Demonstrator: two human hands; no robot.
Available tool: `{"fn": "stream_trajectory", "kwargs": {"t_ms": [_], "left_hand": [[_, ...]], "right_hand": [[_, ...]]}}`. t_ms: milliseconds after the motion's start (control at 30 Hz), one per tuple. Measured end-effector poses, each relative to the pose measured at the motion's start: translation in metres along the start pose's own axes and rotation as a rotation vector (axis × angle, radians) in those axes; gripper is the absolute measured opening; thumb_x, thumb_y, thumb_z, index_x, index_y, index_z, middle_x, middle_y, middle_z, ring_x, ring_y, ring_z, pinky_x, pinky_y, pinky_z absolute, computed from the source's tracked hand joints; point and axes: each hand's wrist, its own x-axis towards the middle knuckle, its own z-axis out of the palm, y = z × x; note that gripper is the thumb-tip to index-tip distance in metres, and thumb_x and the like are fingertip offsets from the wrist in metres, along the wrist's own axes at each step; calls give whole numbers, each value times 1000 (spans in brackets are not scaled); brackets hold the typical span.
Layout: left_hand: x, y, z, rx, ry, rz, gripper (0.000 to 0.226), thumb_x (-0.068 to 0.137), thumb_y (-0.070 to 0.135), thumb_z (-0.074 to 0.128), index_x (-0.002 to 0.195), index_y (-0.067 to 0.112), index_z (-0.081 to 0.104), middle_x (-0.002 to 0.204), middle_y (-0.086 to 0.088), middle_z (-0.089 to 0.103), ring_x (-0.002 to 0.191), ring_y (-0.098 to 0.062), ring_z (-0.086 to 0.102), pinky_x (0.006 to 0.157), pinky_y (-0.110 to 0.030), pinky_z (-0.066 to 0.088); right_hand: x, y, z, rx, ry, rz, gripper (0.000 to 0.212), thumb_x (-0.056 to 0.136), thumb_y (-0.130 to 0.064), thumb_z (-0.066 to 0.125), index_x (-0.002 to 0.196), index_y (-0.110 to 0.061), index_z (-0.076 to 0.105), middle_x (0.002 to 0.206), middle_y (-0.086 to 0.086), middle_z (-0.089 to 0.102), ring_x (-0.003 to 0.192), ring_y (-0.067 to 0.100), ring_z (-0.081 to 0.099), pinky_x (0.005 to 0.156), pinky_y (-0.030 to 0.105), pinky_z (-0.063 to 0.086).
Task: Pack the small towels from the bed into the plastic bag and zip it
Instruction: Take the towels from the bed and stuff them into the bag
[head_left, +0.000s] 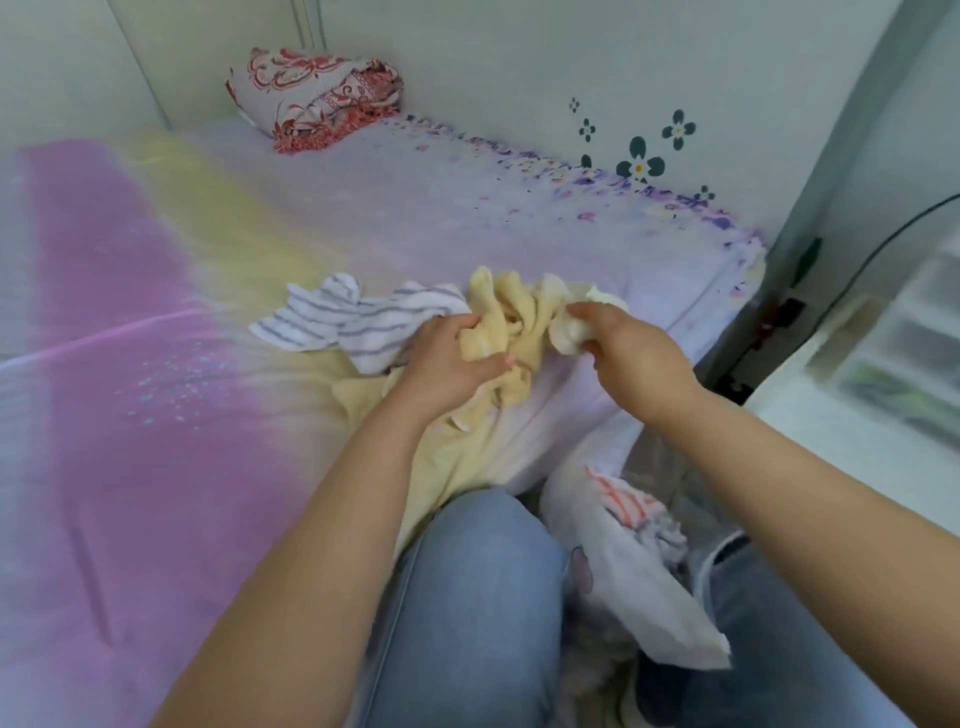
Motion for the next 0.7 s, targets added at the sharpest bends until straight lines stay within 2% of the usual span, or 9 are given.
{"fn": "stream_trajectory", "kwargs": {"t_ms": [133, 200, 267, 367, 433, 500, 567, 633, 700], "left_hand": [[-20, 10, 31, 112, 329, 8, 58, 87, 61, 42, 114, 15, 65, 117, -8, 62, 113, -25, 54, 93, -35, 41], [-26, 17, 40, 232, 475, 58, 42, 92, 45, 48, 116, 14, 63, 116, -11, 59, 110, -29, 53, 92, -36, 38], [-32, 25, 49, 368, 552, 128, 37, 90, 32, 55, 119, 11, 61, 116, -15, 57, 109, -34, 51, 92, -40, 36], [-40, 24, 63, 485, 570, 277, 40, 84, 24, 54, 120, 6, 59, 111, -19, 56, 102, -37, 54, 87, -39, 36], [-46, 21, 71, 408, 531, 286, 42, 83, 22, 52, 122, 6, 57, 113, -19, 55, 103, -36, 53, 88, -42, 42], [-50, 20, 75, 285, 503, 257, 44, 84, 19, 54, 126, 7, 54, 119, -18, 52, 108, -34, 51, 91, -42, 44], [-52, 19, 75, 238, 499, 249, 42, 87, 19, 52, 128, 8, 52, 123, -15, 49, 111, -31, 49, 93, -41, 43], [-52, 19, 74, 229, 487, 259, 40, 91, 20, 49, 128, 8, 52, 124, -15, 48, 113, -30, 49, 95, -40, 42], [-52, 18, 75, 232, 479, 267, 38, 93, 19, 47, 128, 6, 52, 124, -15, 49, 112, -30, 49, 95, -39, 41]], "right_hand": [[-34, 30, -34, 132, 212, -76, 31, 92, -5, 49, 119, -14, 61, 123, 9, 52, 87, 28, 58, 69, 38, 49], [-46, 40, -58, 331, 361, -59, 26, 90, -2, 53, 112, -10, 64, 133, 2, 44, 98, 8, 50, 79, 26, 47], [-55, 45, -85, 509, 500, 15, 24, 89, -4, 54, 111, -9, 63, 130, -7, 45, 109, 3, 48, 84, 12, 41], [-69, 49, -113, 717, 594, 210, 11, 89, -22, 59, 97, -30, 62, 88, -10, 63, 74, 7, 58, 68, 28, 49], [-79, 50, -118, 755, 585, 238, 9, 86, -31, 63, 84, -38, 57, 75, -8, 63, 64, 12, 59, 64, 38, 53], [-83, 53, -104, 638, 458, 281, 5, 86, -35, 64, 87, -35, 59, 79, -6, 62, 73, 20, 61, 68, 39, 52], [-84, 53, -72, 341, 195, 348, 19, 89, -34, 60, 104, -24, 62, 94, -1, 65, 89, 24, 60, 76, 35, 47], [-84, 53, -32, 130, -247, 332, 38, 92, -34, 55, 126, -18, 57, 124, 6, 61, 113, 27, 56, 91, 35, 43], [-91, 47, 1, 35, -811, 235, 54, 95, -40, 50, 144, -19, 41, 150, 5, 41, 135, 25, 40, 108, 36, 32]]}}
